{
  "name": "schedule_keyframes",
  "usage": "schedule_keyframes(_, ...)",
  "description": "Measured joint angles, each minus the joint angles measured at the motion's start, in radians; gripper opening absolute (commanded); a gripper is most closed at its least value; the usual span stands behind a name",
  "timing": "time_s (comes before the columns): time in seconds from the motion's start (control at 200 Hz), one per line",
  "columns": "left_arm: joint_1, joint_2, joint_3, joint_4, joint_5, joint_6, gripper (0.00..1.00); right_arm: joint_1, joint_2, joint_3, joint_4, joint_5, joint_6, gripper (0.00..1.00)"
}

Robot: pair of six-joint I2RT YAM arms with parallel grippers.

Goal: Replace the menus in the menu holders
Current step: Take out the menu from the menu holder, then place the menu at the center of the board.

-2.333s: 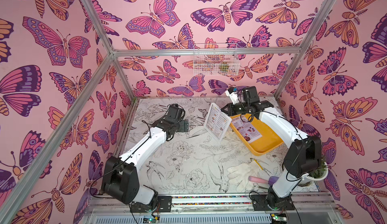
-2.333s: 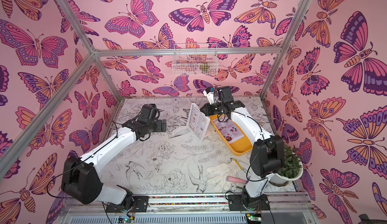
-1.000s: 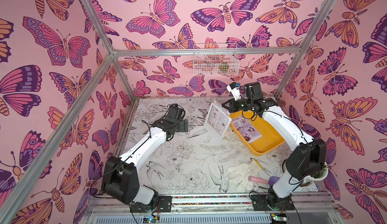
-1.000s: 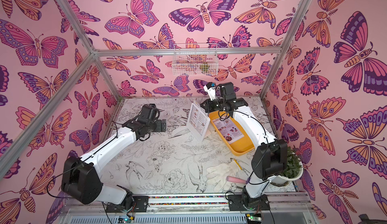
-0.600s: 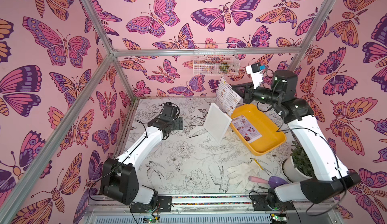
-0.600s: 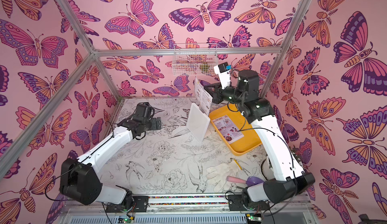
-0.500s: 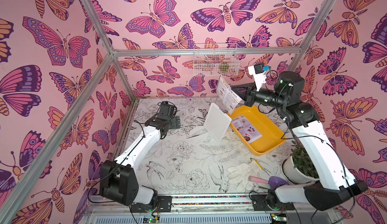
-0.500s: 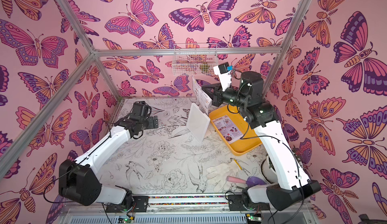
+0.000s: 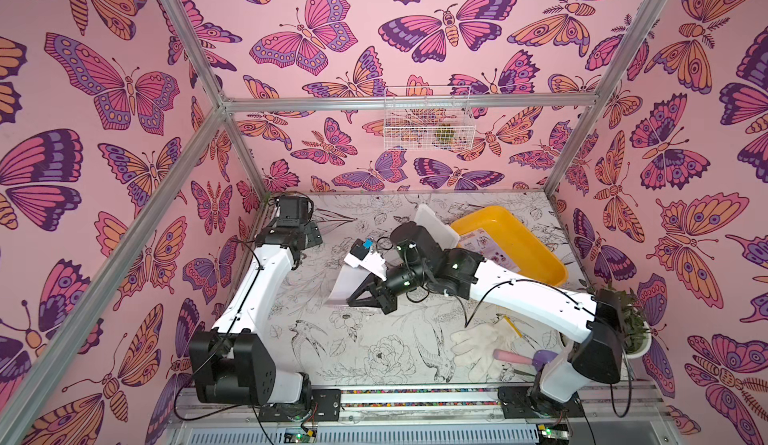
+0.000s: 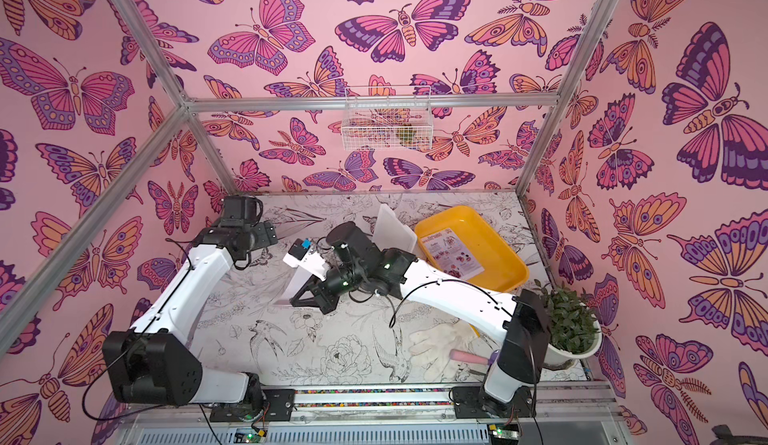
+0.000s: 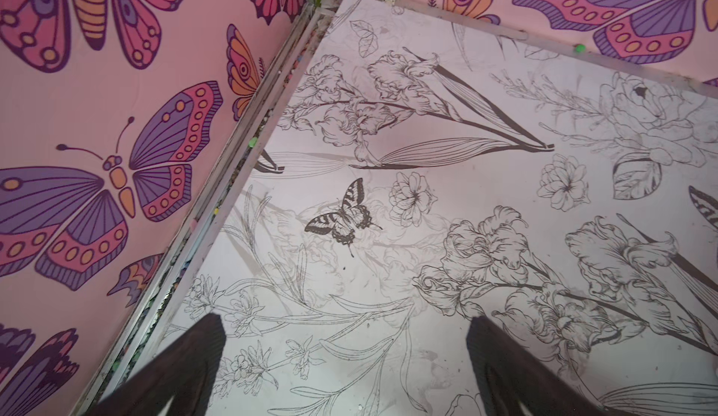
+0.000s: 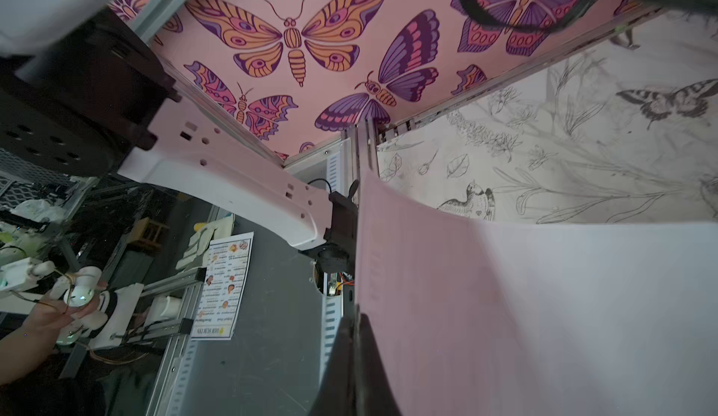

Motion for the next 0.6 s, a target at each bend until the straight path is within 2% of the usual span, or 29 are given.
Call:
schedule_keyframes(0.12, 0.013, -0.014, -0.011, -0.007, -0.002, -0.007, 1.00, -0.040, 0.038, 0.019, 0.001, -0.002, -0.009, 0.00)
schedule_keyframes(0.21, 0.013, -0.023, -0.021, -0.015, 0.002, -0.014, 1.00, -0.076, 0.113, 0.069, -0.010, 0.056, -0.070, 0.00)
schedule_keyframes(0.416, 0.006, -0.052, -0.047, -0.027, 0.022, -0.029, 0.99, -0.097, 0.414, 0.261, -0.042, 0.287, -0.262, 0.00)
schedule_keyframes(0.521, -0.007, -0.062, -0.063, -0.027, 0.032, -0.048, 0.98, -0.106, 0.575, 0.376, -0.055, 0.372, -0.288, 0.00)
schedule_keyframes(0.601, -0.025, -0.075, -0.100, -0.035, 0.053, -0.051, 0.97, -0.132, 0.647, 0.411, -0.053, 0.391, -0.267, 0.01)
